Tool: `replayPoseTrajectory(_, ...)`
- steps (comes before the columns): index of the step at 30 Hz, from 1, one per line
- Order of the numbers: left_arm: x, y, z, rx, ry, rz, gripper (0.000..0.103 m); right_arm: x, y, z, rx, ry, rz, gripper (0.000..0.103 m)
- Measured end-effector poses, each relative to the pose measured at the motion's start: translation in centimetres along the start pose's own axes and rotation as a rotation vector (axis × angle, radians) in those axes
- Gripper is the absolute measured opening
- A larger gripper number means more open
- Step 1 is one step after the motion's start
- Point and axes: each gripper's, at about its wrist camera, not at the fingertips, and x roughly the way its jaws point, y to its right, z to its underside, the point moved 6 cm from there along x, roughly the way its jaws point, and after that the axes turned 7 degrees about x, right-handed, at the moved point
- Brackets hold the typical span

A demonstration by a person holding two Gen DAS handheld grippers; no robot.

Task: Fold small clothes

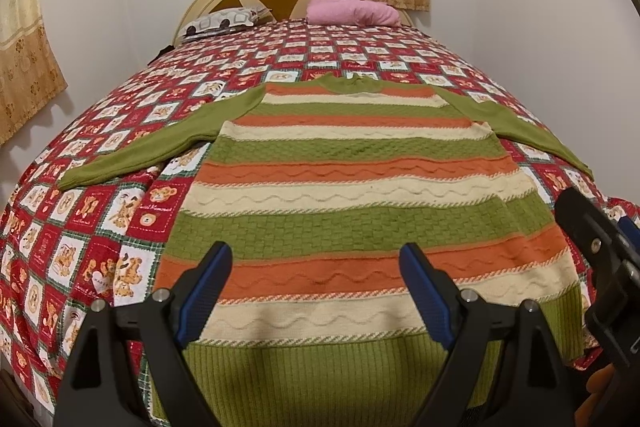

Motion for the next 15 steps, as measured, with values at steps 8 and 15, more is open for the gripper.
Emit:
replayPoseTrajectory(8, 0.0, -0.01, 0.03, -0.001, -0.002, 0.003, 0.089, 0.15, -0.06, 0.14, 0.001, -0.006, 0.0, 0.102)
replayPoseTrajectory(15, 0.08, -0.01, 0.16, -0.005, -0.006, 0.005, 0.089, 0.2, -0.02, 0.35, 0.002, -0.012, -0.002, 0.102)
